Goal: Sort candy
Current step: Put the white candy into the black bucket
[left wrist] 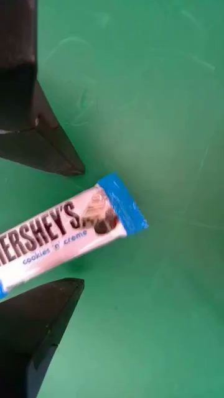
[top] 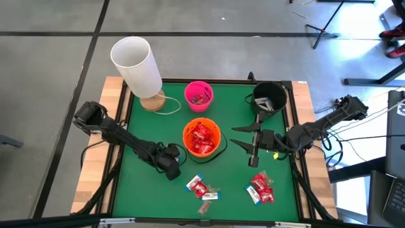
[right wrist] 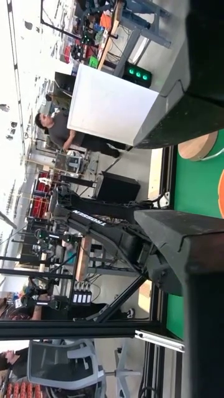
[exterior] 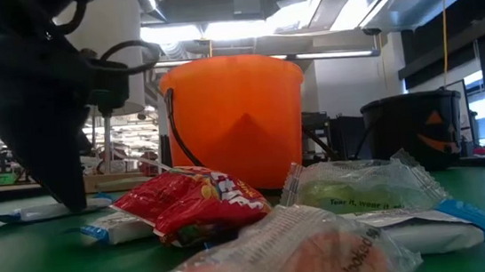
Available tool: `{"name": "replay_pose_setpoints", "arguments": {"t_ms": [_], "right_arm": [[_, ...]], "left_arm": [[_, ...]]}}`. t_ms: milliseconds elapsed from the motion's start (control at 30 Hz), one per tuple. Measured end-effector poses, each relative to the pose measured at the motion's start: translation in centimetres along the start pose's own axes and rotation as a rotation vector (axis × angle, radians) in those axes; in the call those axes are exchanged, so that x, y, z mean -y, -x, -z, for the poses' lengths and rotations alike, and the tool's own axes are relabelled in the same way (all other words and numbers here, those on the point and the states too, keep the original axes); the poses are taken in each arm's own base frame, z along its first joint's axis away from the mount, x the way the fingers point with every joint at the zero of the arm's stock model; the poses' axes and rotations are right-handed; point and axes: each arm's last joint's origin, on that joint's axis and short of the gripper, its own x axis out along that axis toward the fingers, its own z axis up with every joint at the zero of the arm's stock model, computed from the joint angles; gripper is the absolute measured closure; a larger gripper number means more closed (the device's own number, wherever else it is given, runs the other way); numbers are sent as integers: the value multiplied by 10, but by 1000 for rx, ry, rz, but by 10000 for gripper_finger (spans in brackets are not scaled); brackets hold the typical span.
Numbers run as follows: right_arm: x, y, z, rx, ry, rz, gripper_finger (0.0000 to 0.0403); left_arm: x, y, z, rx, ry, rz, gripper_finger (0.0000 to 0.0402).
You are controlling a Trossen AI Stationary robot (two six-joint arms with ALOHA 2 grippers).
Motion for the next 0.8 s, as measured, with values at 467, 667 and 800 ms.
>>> {"name": "replay_pose_setpoints", "arguments": {"t_ms": [467,667,800], "right_arm": [[0,0,1,-5,-1,-1,237],[0,0,1,-6,-3,-1,237],[0,0,1,-5,-3,-1,237]], "left_arm": [[-2,-7,14,-70,8,-108,235],[0,-5,14,-79,-53,-117,310],[7,2,9,-99,-131,-116,338]]}}
